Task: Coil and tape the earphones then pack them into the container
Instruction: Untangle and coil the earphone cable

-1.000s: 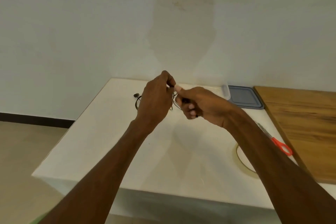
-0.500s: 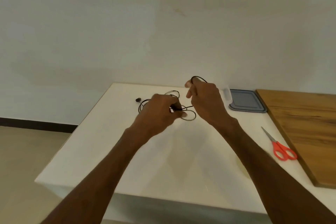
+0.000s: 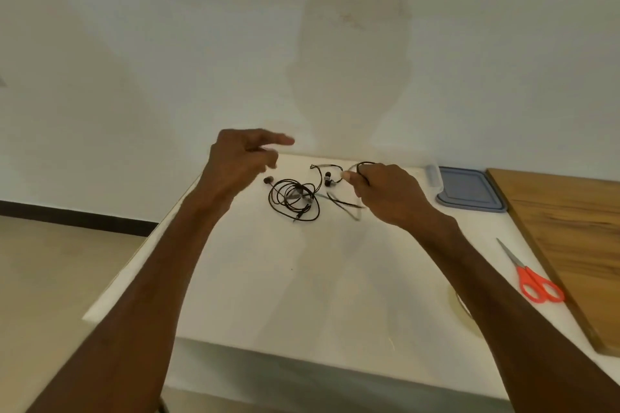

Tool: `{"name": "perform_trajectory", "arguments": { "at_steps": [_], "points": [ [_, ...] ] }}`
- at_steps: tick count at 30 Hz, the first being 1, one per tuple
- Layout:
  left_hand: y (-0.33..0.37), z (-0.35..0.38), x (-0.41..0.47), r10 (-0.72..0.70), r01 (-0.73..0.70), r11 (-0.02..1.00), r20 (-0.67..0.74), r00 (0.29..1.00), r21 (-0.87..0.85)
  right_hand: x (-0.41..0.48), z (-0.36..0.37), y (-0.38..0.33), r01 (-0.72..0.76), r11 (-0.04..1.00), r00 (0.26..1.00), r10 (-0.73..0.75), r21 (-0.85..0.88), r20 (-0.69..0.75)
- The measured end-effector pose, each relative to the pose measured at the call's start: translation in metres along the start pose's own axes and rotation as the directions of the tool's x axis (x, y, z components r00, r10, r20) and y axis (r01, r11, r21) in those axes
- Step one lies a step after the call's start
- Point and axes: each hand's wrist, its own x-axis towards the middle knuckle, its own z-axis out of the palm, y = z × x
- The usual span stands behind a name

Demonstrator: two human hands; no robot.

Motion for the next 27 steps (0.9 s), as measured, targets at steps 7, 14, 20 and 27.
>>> {"name": "perform_trajectory", "arguments": {
  "at_steps": [7, 14, 20, 27],
  "points": [
    [0.014, 0.051, -0.011, 0.087, -0.095, 0.995, 0.314, 0.946, 0.010, -0.001, -0.002, -0.021, 0.065, 0.939, 0.998, -0.069, 0.338, 0.000],
    [0.017, 0.071, -0.012, 0.169, -0.193, 0.973, 0.179, 0.969, 0.129, -0.006, -0.021, -0.007, -0.139, 0.640, 0.958, -0.107, 0.755, 0.267],
    [0.016, 0.066, -0.007, 0.169, -0.170, 0.985, 0.109, 0.980, 0.004, -0.016, -0.028, -0.003, -0.348, 0.380, 0.752, -0.432, 0.857, 0.497],
    [0.008, 0.103, -0.033, 0.116, -0.264, 0.926, 0.461, 0.880, 0.271, -0.009, -0.033, -0.010, -0.253, -0.207, 0.952, -0.227, 0.945, 0.205]
  ]
}}
